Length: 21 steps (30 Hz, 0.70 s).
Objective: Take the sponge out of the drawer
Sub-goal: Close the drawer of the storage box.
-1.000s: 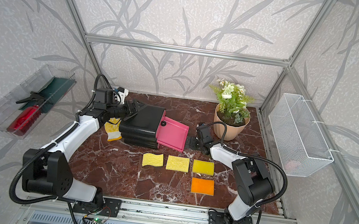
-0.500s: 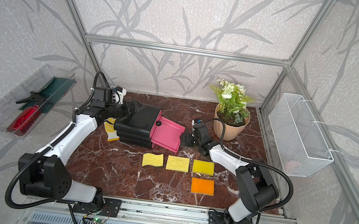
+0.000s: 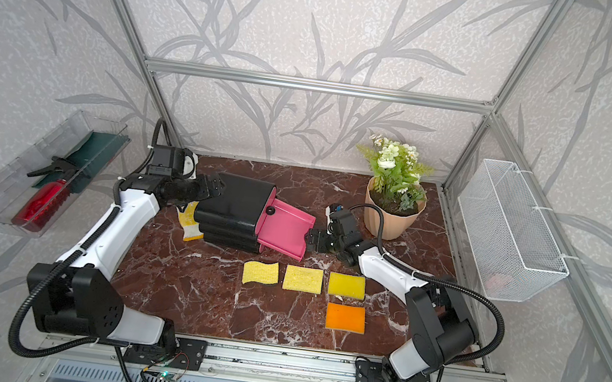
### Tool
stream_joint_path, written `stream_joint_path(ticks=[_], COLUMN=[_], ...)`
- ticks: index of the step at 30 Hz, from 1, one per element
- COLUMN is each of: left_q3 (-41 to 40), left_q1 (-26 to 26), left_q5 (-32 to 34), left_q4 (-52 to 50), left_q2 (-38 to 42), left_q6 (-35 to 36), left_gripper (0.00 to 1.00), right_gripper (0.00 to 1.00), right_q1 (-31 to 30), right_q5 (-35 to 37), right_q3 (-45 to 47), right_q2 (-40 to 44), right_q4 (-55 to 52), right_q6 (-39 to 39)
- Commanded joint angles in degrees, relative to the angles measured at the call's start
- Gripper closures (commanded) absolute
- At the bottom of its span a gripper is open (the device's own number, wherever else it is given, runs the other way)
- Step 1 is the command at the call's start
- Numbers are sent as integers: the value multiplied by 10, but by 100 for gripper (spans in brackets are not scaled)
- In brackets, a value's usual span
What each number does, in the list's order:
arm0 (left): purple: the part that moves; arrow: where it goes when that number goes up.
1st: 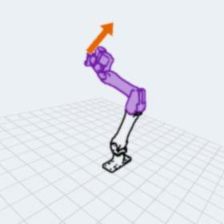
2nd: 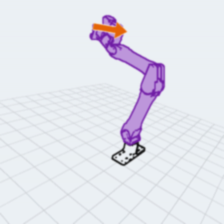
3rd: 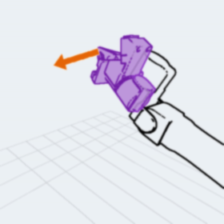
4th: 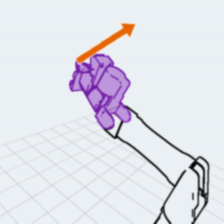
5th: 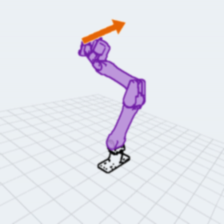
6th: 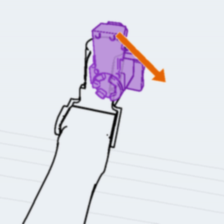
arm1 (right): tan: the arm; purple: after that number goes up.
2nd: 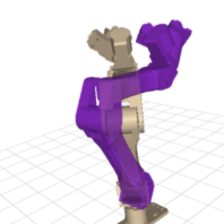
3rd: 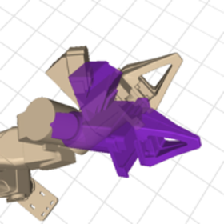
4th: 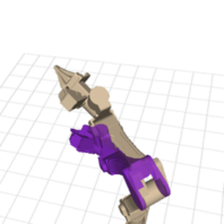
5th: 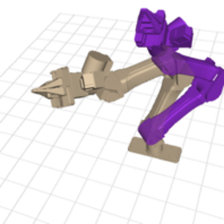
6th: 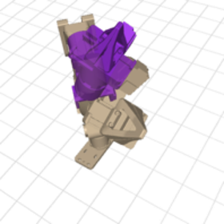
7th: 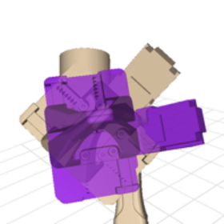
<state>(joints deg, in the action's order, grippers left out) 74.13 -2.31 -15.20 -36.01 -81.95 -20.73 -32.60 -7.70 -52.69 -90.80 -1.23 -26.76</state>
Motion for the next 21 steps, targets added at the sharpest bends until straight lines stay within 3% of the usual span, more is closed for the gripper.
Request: stream_joint_path(ticks=[1,5,14,21], left_q3=[-11,-26,-68,-68], left_q1=[-3,-2,8,23], left_q5=[-35,-89,-146,-168], left_q4=[-13,10,74,84], left_q2=[-13,-18,-4,-7], left_q6=[14,-8,-59,-61], left_gripper=[1,1,5,7], right_gripper=[3,8,34,39], right_q1=[-14,-24,-28,-25], right_q5=[-34,-44,-45,-5], right_q3=[-17,-20,-42,-66], right_q2=[-23,-47,-78,-87], right_q4=[-14,-16,-30,-60], right_q6=[-6,-24,-64,-58])
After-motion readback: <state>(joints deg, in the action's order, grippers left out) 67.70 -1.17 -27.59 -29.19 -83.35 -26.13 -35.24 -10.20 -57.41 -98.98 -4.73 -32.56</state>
